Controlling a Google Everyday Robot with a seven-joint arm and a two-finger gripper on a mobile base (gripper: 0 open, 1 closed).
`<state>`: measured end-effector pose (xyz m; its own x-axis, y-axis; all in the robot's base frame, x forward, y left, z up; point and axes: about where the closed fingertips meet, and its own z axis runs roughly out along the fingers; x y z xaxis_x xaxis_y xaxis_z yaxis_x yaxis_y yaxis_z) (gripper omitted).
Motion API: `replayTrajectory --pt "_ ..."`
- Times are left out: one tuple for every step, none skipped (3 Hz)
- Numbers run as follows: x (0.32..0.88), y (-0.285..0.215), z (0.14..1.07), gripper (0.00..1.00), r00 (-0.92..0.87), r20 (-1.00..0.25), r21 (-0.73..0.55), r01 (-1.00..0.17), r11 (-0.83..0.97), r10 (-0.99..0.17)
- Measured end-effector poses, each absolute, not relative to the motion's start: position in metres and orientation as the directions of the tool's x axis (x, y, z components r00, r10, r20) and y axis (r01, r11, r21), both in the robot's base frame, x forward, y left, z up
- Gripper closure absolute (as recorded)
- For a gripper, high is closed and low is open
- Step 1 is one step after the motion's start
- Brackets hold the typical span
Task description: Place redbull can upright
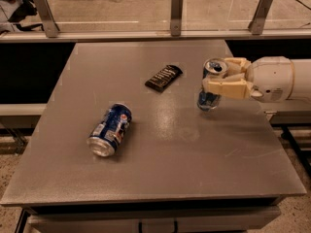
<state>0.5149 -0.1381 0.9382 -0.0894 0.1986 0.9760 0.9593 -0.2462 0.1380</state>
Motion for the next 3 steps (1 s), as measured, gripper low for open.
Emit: replayTrajectory --pt "0.515 -0.138 0.933 0.83 -0.102 0.976 0.145 0.962 -0.233 0.190" --pt "0.515 -0.137 0.922 0.60 -0.089 0.975 0.134 0.966 -0.223 0.201" --pt "0.516 -0.137 0.912 0.36 -0.076 0.975 0.122 0.968 -0.218 0.208"
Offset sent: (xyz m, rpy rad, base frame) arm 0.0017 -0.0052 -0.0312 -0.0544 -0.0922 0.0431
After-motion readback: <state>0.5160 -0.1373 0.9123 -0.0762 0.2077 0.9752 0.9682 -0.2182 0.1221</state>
